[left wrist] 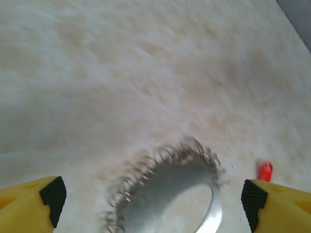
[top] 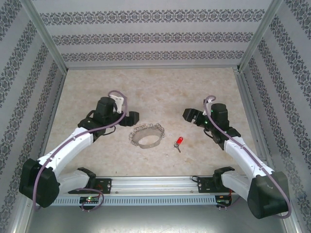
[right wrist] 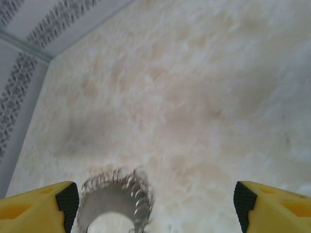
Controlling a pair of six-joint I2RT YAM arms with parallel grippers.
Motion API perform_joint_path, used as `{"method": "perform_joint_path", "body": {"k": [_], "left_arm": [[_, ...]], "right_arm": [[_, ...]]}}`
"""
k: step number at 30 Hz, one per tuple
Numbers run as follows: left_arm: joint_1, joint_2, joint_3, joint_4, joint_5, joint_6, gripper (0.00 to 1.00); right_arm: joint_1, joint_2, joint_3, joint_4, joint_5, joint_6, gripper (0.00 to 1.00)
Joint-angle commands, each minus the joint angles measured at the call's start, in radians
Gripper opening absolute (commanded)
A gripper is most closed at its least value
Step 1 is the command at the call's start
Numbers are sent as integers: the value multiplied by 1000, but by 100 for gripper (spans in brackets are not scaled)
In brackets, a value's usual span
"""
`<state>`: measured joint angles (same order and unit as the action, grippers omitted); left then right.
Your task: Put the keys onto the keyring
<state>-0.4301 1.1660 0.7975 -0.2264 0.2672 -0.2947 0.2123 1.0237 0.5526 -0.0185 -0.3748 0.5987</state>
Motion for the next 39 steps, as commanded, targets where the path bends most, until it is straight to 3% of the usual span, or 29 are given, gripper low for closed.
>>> {"method": "perform_joint_path", "body": {"k": [1, 8, 17, 19, 20, 27, 39], "left_arm": [[-72, 43, 30, -78, 29, 106, 89], [-245, 241, 137, -162, 42, 260, 71], [-280, 478, 302, -241, 163, 380, 44], [-283, 494, 306, -243, 172, 388, 43], [-285, 497, 302, -235, 174, 393, 42], [-306, 524, 275, -167, 160, 465, 35], [-332, 604, 243, 8, 99, 491, 31]], "right_arm": [[45, 0, 34, -175, 31, 14, 82], [80, 3, 21, -246, 69, 37, 80], [73, -8, -2, -263, 81, 35, 82], [72, -15, 4, -275, 87, 33, 89], [73, -22, 8, -280, 96, 34, 98], [54, -73, 4, -285, 160, 64, 98], [-50, -48, -25, -205, -51, 97, 98]]}}
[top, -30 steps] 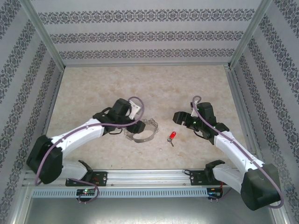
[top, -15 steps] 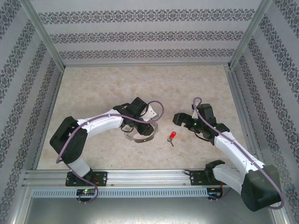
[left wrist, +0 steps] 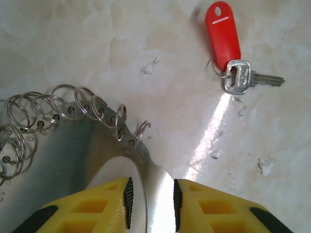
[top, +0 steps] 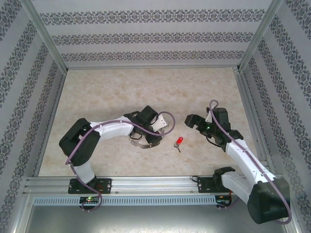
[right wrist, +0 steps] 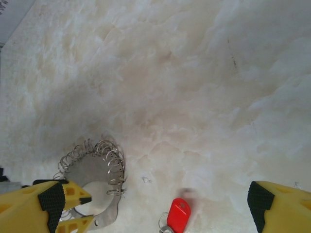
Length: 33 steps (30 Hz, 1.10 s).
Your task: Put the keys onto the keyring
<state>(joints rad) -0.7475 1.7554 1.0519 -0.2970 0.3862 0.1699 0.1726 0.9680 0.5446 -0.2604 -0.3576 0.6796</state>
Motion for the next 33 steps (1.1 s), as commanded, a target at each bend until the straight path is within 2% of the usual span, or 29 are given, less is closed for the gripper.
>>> {"method": "perform_joint_path", "body": {"k": [1, 9, 19, 33], "left_arm": [[-15, 22, -8, 84, -20, 26, 31], [-18, 77, 23, 78, -14, 40, 25], [-19, 99, 29, 98, -8, 31, 24], [-18, 118, 57, 92, -7, 40, 20]], "right_arm": [[-11, 13, -17, 43, -78, 17, 98], [-20, 46, -10, 46, -127, 2, 90], [-21, 63, -16, 47, -131, -12, 79], [-22, 63, -46, 18, -123, -37, 75]]}}
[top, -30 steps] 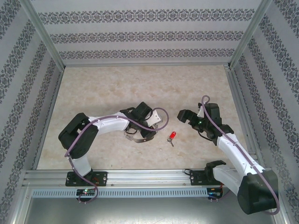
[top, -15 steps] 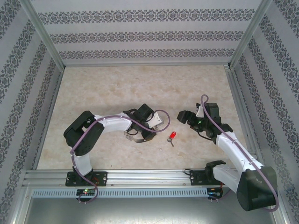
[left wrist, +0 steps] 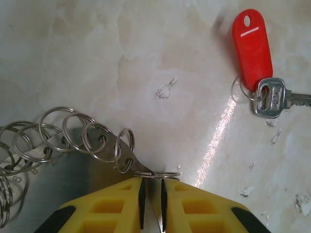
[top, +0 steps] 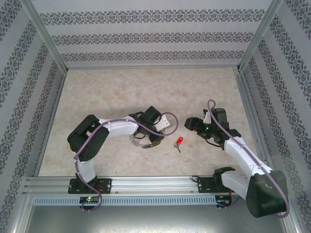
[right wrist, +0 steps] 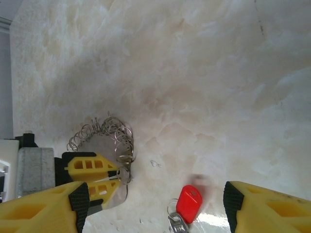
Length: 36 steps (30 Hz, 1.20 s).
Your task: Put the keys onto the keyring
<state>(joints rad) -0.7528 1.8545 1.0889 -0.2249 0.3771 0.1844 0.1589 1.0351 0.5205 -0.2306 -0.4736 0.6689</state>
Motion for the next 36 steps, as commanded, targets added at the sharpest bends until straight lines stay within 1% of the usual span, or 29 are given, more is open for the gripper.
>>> {"method": "perform_joint_path", "body": {"k": [1, 7, 10, 12, 16, 20, 22, 24, 28, 32, 34, 36], "left_arm": [[-14, 16, 18, 20, 2, 26, 20], [-13, 6, 10, 4, -13, 35, 20], [-12, -17, -1, -2, -32, 24, 23], [-10, -49, -19, 6, -49, 6, 24], [23, -133, -69, 56, -94, -78, 27], [53, -199, -113, 98, -173, -157, 29], [62, -218, -128, 103, -225, -194, 29], [75, -236, -144, 118, -295, -259, 30], [116, -286, -196, 174, -338, -366, 31], [128, -313, -206, 166, -390, -392, 33], [133, -321, -203, 150, -432, -403, 34], [146, -330, -209, 148, -468, -424, 37]], "right_arm": [[-8, -5, -24, -12, -8, -25, 75], [-4, -5, -12, -21, -17, -32, 73], [17, 1, 7, -44, -7, -51, 72], [48, 8, 23, -66, 13, -64, 72], [133, 28, 55, -103, 65, -90, 72], [229, 67, 95, -141, 134, -121, 73], [286, 95, 120, -163, 187, -143, 74], [341, 131, 151, -189, 237, -168, 74], [446, 215, 215, -240, 336, -214, 78], [521, 292, 273, -273, 412, -256, 80], [550, 340, 301, -278, 434, -270, 80], [570, 386, 325, -282, 453, -280, 81]]}}
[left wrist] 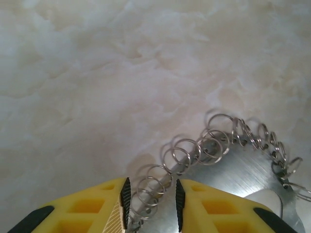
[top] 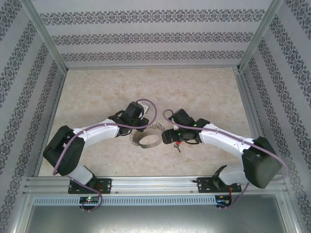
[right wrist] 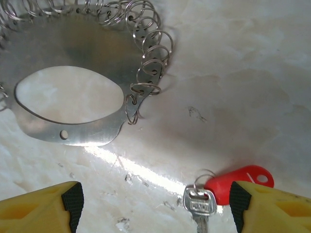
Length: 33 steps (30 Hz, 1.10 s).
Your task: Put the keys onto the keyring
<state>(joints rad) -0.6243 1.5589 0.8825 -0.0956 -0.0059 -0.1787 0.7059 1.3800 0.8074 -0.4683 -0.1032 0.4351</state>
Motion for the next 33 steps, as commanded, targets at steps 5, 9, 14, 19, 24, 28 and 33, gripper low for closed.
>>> {"method": "perform_joint_path", "body": {"k": [5, 9, 14, 19, 24, 28, 33], "left_arm": [[52, -55, -8, 17, -146, -109, 42], [62, -56, 4, 16, -155, -111, 45], [69, -46, 16, 6, -163, -113, 46], [78, -41, 15, 14, -166, -113, 46], [80, -33, 25, 13, -159, -112, 46], [81, -24, 33, 11, -154, -109, 47], [81, -22, 29, 16, -154, -104, 47]], "right_arm": [[56, 129, 88, -43, 126, -64, 82], [68, 183, 119, -46, 151, -78, 82], [86, 238, 152, -59, 182, -97, 83], [95, 285, 165, -71, 219, -110, 83], [94, 317, 174, -74, 259, -119, 83], [90, 335, 182, -71, 291, -121, 83], [65, 334, 176, -52, 303, -121, 83]]}}
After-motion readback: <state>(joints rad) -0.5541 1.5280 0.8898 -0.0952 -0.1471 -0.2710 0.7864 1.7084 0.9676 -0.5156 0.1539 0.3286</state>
